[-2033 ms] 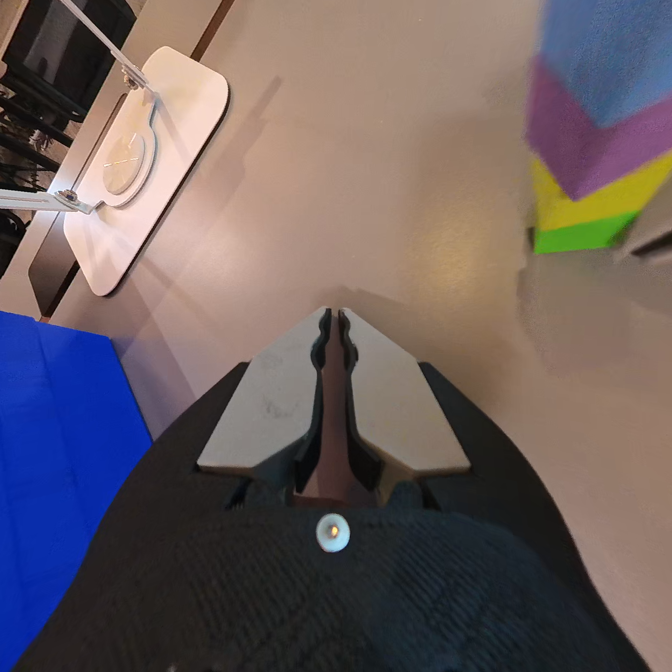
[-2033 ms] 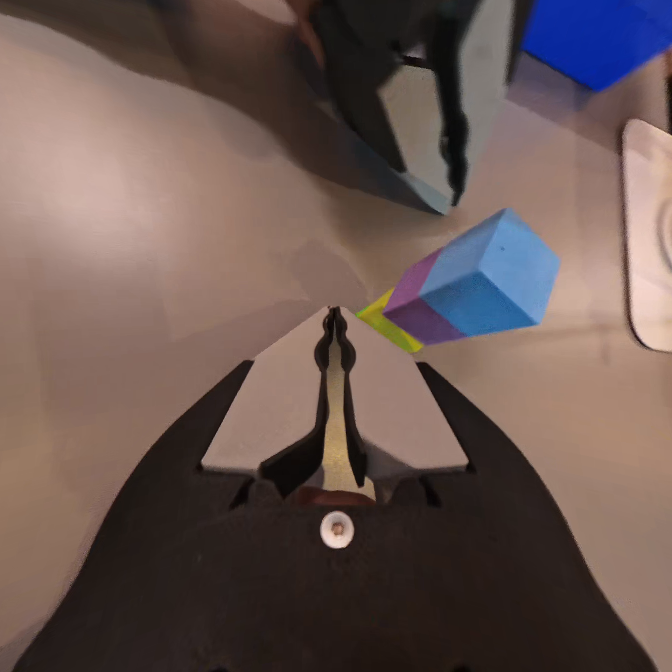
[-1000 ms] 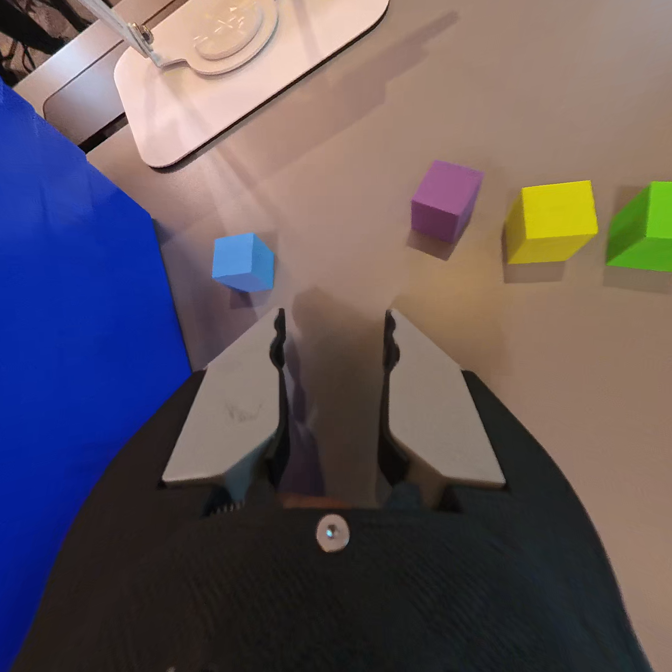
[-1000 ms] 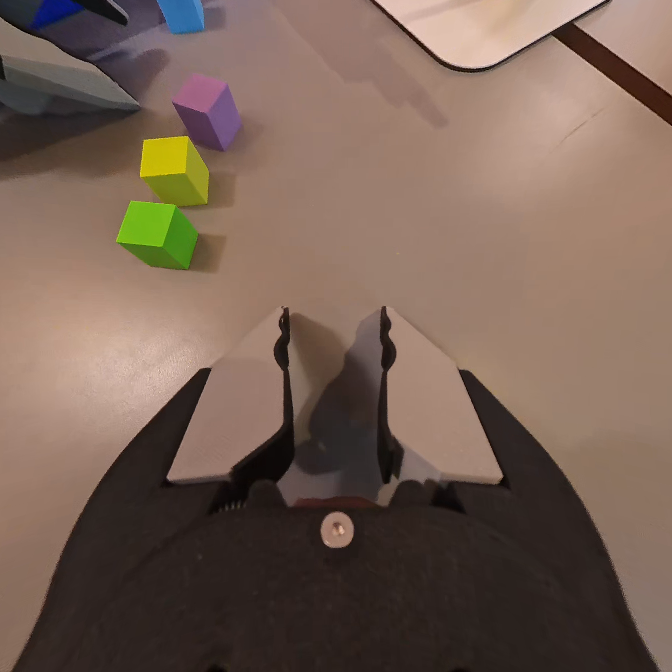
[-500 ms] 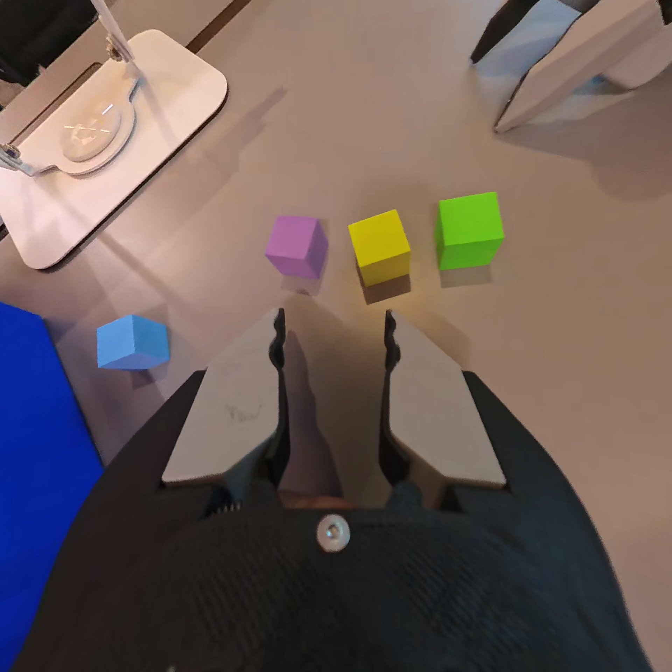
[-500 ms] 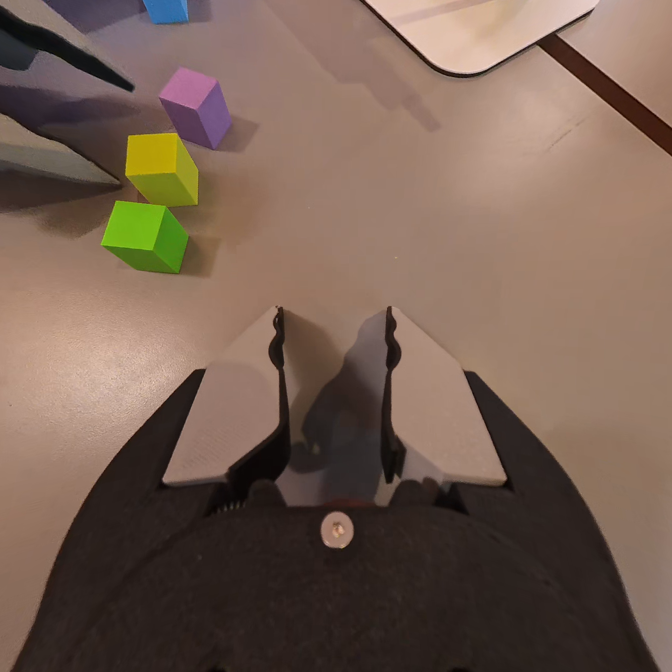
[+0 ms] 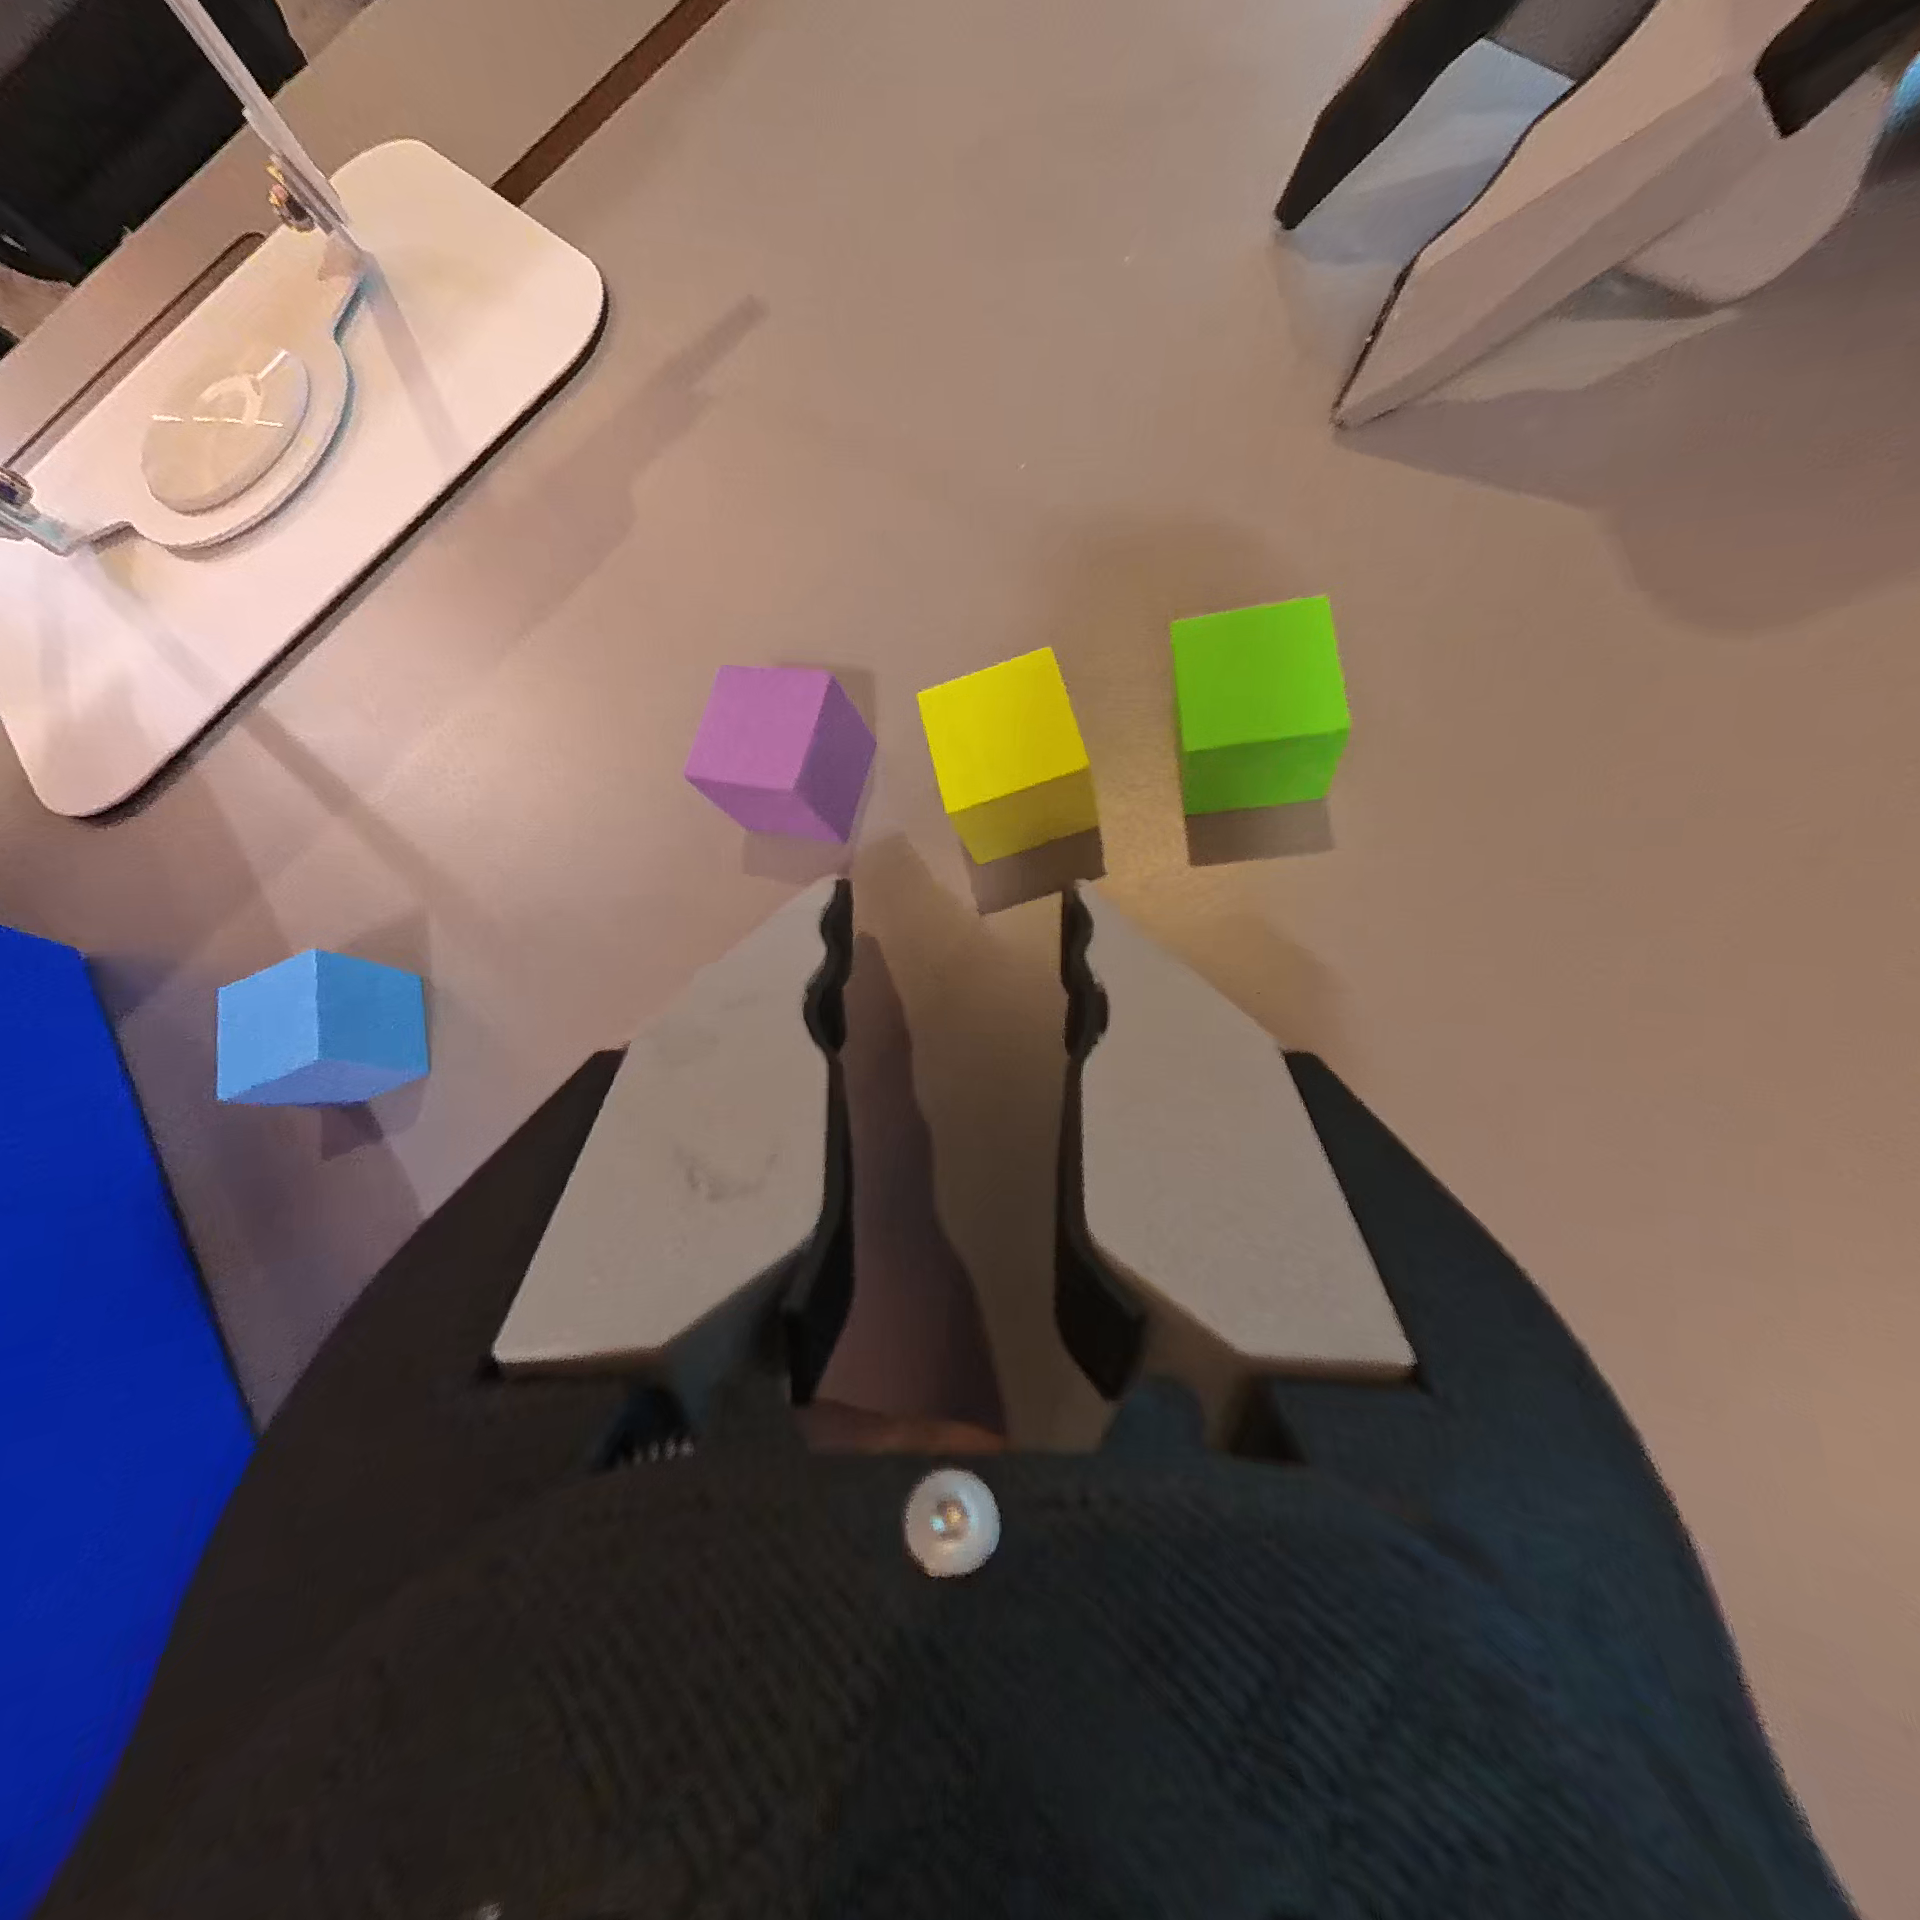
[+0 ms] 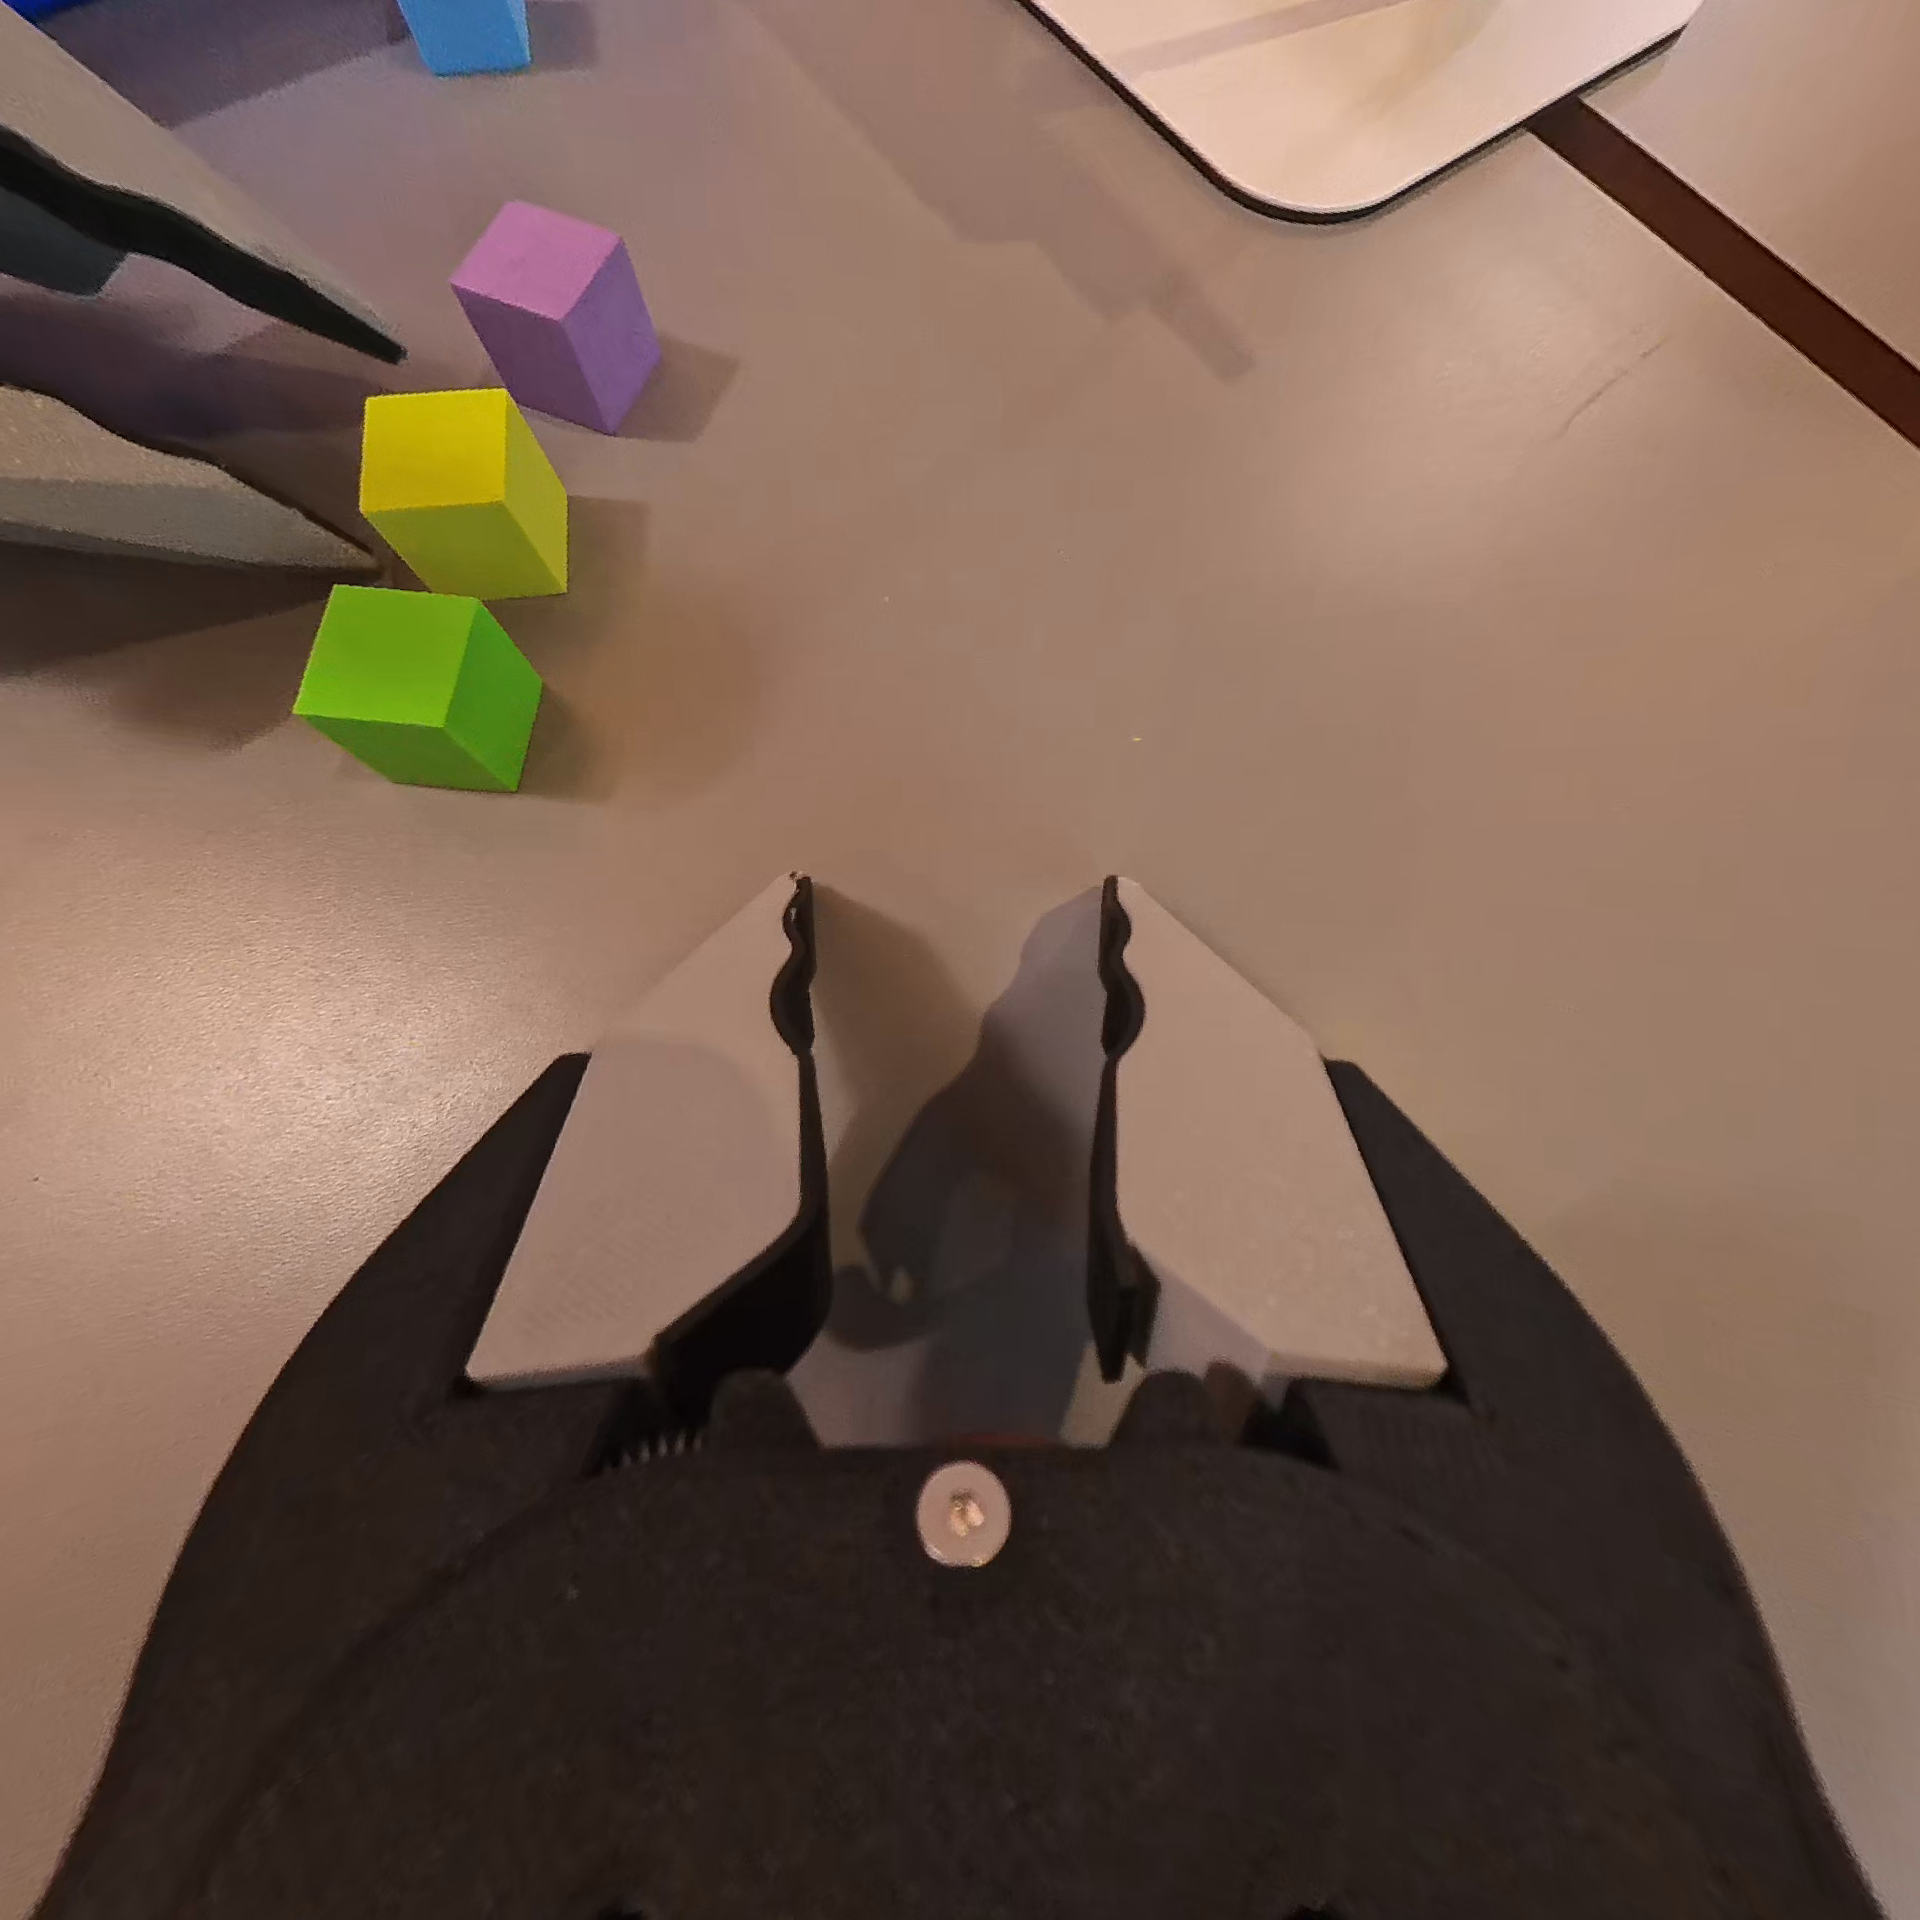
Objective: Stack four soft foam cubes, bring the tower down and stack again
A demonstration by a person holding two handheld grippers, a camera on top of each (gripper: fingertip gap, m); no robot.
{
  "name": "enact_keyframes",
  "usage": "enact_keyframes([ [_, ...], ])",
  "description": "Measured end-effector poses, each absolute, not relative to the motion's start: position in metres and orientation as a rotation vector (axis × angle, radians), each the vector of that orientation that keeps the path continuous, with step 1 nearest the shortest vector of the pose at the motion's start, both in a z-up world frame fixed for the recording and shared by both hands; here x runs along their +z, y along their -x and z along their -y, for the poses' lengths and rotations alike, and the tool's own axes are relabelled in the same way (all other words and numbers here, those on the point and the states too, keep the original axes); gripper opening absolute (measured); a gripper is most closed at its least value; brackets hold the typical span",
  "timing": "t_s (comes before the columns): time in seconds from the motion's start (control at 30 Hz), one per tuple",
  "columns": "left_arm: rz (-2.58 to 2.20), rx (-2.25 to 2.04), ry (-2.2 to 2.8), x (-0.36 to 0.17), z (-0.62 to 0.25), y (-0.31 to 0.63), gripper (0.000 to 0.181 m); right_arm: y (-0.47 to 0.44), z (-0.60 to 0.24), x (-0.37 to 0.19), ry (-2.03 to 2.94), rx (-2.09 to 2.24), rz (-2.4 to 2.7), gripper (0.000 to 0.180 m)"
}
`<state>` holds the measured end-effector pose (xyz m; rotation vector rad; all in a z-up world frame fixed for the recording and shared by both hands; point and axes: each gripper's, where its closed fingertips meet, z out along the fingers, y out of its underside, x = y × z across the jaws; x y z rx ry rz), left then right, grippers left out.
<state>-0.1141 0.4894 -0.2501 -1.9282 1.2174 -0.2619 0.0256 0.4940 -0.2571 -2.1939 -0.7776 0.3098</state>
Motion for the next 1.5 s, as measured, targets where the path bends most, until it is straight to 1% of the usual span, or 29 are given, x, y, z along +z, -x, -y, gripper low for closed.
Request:
enact_keyframes([
  [0.13, -1.210, -0.291, 1.948, -0.250, -0.486, 0.110, 0.042, -0.026, -0.494, -0.257, 2.197, 0.297, 0.763, 0.053],
  [0.23, -1.205, -0.294, 1.937, -0.249, -0.486, 0.105, 0.056, -0.030, -0.496, -0.255, 2.181, 0.235, 0.756, 0.053],
  [0.43, -1.179, -0.192, 1.900, -0.247, -0.494, 0.099, 0.056, -0.035, -0.495, -0.252, 2.138, 0.107, 0.770, 0.051],
  [0.6, -1.149, -0.101, 1.888, -0.246, -0.503, 0.100, 0.047, -0.049, -0.491, -0.249, 2.118, -0.023, 0.767, 0.047],
  [0.7, -1.119, -0.132, 1.918, -0.246, -0.505, 0.102, 0.046, -0.054, -0.487, -0.251, 2.147, 0.028, 0.723, 0.039],
  [0.73, -1.110, -0.151, 1.925, -0.246, -0.506, 0.103, 0.046, -0.056, -0.486, -0.251, 2.157, 0.042, 0.707, 0.038],
  [0.77, -1.108, -0.174, 1.926, -0.245, -0.505, 0.102, 0.039, -0.057, -0.485, -0.252, 2.163, 0.050, 0.696, 0.039],
  [0.8, -1.110, -0.194, 1.924, -0.244, -0.504, 0.101, 0.027, -0.058, -0.484, -0.252, 2.167, 0.053, 0.690, 0.039],
  [0.93, -1.140, -0.212, 1.918, -0.245, -0.501, 0.099, 0.027, -0.059, -0.481, -0.251, 2.157, 0.028, 0.698, 0.038],
  [1.2, -1.211, -0.184, 1.856, -0.245, -0.492, 0.093, 0.027, -0.051, -0.479, -0.252, 2.152, 0.034, 0.732, 0.026],
  [1.27, -1.213, -0.178, 1.855, -0.245, -0.492, 0.093, 0.027, -0.050, -0.479, -0.252, 2.155, 0.047, 0.729, 0.025],
  [1.33, -1.211, -0.181, 1.859, -0.246, -0.493, 0.094, 0.027, -0.047, -0.478, -0.253, 2.170, 0.099, 0.714, 0.028],
  [1.47, -1.211, -0.183, 1.861, -0.246, -0.492, 0.094, 0.027, -0.048, -0.478, -0.254, 2.199, 0.179, 0.673, 0.040],
  [1.5, -1.214, -0.189, 1.862, -0.246, -0.492, 0.094, 0.027, -0.047, -0.478, -0.254, 2.201, 0.185, 0.672, 0.041],
])
